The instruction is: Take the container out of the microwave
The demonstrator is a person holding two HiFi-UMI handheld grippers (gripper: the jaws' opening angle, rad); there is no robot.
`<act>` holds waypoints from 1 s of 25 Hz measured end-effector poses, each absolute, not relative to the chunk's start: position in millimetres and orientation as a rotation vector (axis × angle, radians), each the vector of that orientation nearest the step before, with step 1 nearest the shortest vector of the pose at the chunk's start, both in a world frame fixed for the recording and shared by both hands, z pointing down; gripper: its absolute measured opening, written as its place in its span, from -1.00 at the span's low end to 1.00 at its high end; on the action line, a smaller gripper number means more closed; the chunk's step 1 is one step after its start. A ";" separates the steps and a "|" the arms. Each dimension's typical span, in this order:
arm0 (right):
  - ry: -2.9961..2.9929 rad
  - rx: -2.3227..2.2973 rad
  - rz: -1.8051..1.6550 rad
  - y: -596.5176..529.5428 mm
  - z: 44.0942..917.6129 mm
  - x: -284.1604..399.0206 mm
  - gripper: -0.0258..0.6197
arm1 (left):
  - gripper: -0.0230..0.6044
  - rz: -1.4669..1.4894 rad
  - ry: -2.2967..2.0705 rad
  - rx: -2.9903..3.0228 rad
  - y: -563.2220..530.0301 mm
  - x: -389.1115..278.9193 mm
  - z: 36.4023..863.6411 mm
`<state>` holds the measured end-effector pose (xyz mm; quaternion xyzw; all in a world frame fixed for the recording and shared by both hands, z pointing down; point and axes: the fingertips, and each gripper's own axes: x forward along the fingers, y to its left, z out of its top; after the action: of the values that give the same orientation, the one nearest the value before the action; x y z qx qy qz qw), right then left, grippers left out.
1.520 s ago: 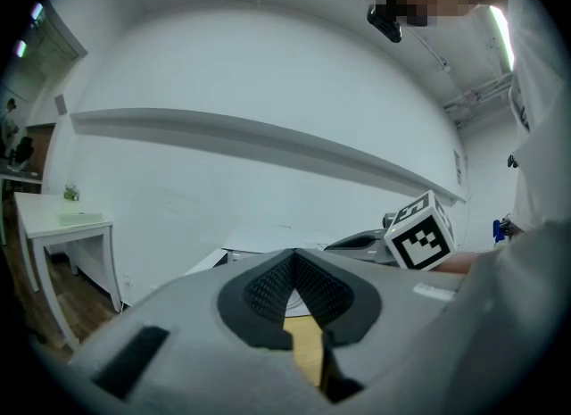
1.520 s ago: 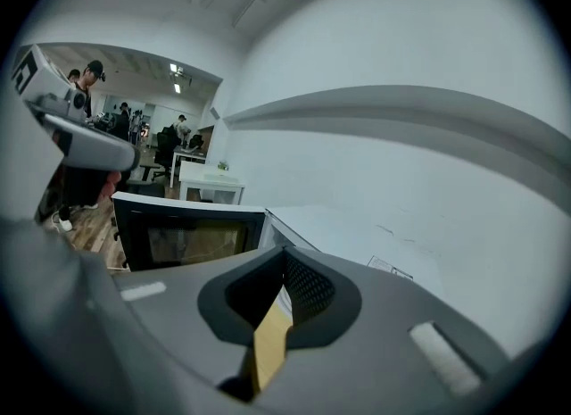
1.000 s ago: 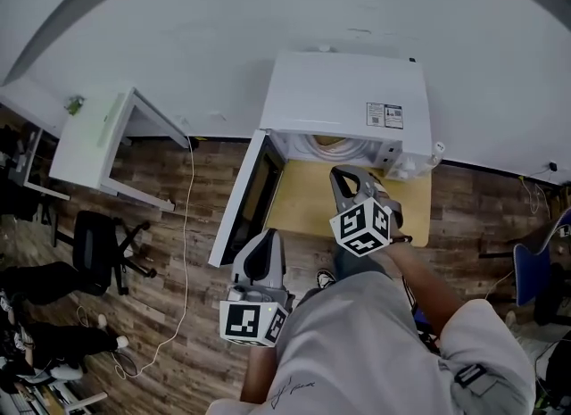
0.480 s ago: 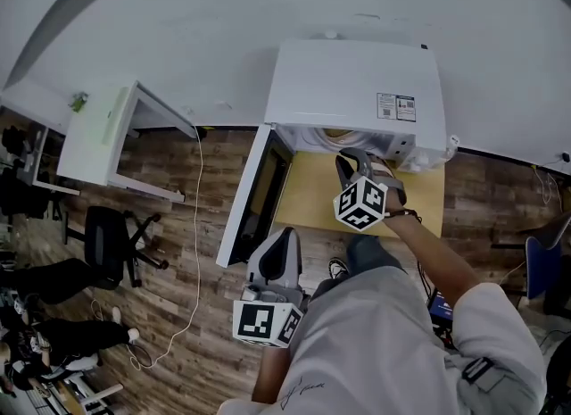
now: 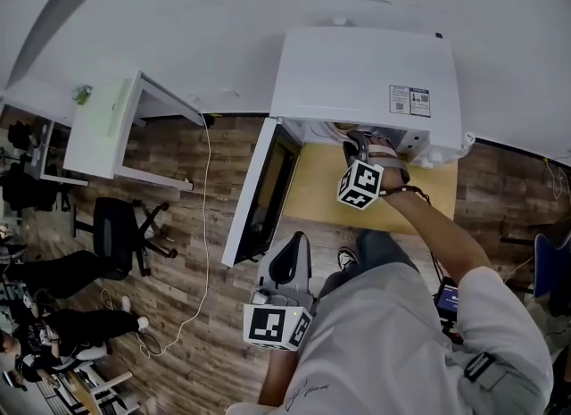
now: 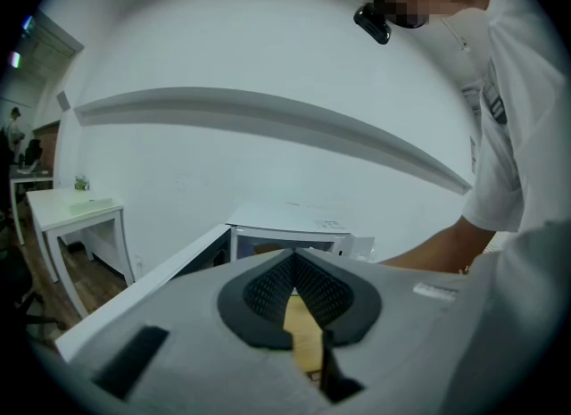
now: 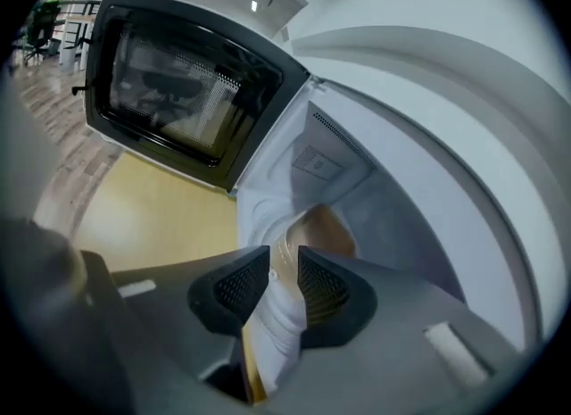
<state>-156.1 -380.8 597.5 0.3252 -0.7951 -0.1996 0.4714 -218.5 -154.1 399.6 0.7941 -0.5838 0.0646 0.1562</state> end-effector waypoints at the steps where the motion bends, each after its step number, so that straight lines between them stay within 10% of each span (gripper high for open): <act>1: -1.937 0.793 -0.496 -384.3 600.7 -156.5 -0.57 | -0.91 0.194 -1.677 2.265 -155.0 -220.4 401.6; 25: -1.862 0.706 -0.650 -420.4 632.4 -177.6 -0.58 | -0.91 0.346 -1.769 2.180 -178.6 -241.9 414.3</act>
<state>-177.6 -420.4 632.4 0.2918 -0.7698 -0.2687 0.5001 -241.9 -178.6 414.3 0.7612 -0.6178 0.1210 0.1560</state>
